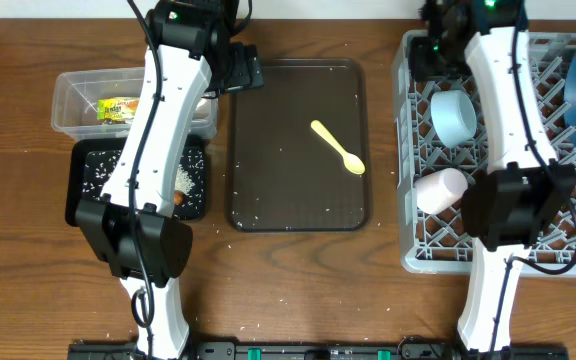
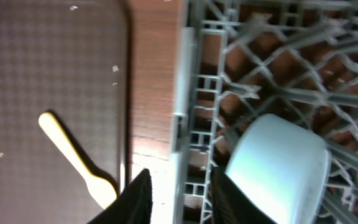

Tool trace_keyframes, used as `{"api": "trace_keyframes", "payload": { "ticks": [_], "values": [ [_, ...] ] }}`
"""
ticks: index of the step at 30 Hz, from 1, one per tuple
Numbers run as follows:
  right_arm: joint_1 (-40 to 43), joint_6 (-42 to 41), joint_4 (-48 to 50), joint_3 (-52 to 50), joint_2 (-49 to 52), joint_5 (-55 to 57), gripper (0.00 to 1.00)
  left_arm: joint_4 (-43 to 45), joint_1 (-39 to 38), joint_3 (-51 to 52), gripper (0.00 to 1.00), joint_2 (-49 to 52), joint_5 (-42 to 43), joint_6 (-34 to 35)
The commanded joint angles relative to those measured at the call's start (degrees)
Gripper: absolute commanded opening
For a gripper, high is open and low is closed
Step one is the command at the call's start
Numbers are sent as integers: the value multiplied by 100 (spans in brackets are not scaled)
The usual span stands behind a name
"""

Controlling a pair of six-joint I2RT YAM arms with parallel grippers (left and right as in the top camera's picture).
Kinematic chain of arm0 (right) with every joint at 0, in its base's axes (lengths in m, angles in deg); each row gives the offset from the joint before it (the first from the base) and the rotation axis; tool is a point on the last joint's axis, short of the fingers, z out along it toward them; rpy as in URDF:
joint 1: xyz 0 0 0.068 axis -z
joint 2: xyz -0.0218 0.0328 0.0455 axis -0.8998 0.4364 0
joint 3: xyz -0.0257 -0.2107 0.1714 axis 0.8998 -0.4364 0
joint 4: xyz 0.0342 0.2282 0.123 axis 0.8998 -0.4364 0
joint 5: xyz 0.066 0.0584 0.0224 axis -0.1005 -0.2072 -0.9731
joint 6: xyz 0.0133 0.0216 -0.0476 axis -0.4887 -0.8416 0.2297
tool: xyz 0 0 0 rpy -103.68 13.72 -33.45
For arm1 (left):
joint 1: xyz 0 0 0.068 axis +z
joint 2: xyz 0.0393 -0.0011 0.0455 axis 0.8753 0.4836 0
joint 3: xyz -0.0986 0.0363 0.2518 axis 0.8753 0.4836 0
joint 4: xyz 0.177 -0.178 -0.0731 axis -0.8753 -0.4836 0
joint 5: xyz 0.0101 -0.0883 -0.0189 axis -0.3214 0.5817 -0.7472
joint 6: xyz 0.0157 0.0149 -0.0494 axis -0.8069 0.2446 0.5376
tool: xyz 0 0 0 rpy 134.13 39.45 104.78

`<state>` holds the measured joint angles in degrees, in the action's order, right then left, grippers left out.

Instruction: Sort waste into correct bins and load items into the dishwasher rack

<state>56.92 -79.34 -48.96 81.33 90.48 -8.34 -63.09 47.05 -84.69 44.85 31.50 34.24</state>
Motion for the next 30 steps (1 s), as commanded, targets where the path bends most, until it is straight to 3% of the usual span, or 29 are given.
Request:
{"api": "trace_keyframes", "payload": {
  "ticks": [1, 7, 10, 16, 30],
  "values": [
    [-385, 175, 33, 109, -219, -142, 33, -22, 24, -26, 100, 22, -68, -72],
    [-938, 874, 96, -376, -192, -144, 42, -22, 24, -26, 100, 22, -66, -72],
    [-1123, 1720, 140, -870, -192, -229, 43, -22, 24, -26, 100, 22, -66, -72],
    [-1333, 2597, 664, -1862, -192, -706, 43, -22, 24, -26, 100, 22, -66, -72],
    [-1425, 2723, 2857, -3895, -190, -970, 43, -22, 24, -26, 100, 22, -66, -72]
  ]
}}
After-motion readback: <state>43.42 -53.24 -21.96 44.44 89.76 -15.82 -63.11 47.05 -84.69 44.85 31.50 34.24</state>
